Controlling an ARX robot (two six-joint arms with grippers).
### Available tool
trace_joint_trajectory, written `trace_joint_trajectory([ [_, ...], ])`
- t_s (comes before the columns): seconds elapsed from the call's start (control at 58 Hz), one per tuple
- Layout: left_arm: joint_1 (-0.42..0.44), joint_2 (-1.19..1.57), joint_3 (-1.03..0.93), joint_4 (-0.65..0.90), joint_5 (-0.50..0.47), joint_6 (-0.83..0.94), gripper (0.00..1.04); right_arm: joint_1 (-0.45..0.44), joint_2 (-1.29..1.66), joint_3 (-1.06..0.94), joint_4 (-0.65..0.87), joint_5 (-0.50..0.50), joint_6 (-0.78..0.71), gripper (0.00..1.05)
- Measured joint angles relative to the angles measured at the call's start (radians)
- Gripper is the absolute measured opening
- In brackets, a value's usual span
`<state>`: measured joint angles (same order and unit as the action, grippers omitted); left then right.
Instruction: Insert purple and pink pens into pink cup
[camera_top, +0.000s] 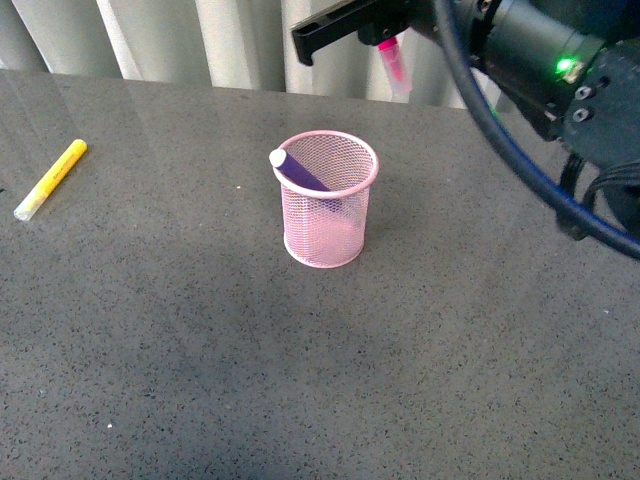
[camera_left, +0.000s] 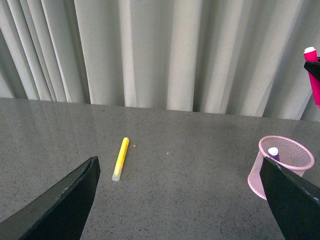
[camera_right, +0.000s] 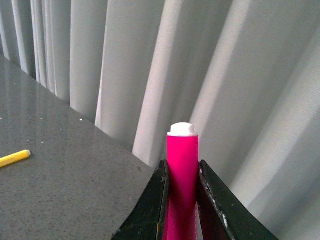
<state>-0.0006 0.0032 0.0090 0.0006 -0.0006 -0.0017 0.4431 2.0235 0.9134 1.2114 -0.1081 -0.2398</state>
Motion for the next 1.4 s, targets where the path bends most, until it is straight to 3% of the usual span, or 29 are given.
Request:
trace_joint_trajectory([
  [0.362,0.0,0.0,0.0,0.0,0.0,0.0,0.98,0.068,0.084,0.053,0.036,0.07,0.086,0.12],
  [1.12,0.0,0.0,0.0,0.0,0.0,0.0,0.98,0.09,0.159,0.049,0.049,0.121,0.138,0.12],
  [1.395,0.0,0.0,0.0,0.0,0.0,0.0,0.98,0.087,0.159,0.032,0.025,0.137,0.193,0.57],
])
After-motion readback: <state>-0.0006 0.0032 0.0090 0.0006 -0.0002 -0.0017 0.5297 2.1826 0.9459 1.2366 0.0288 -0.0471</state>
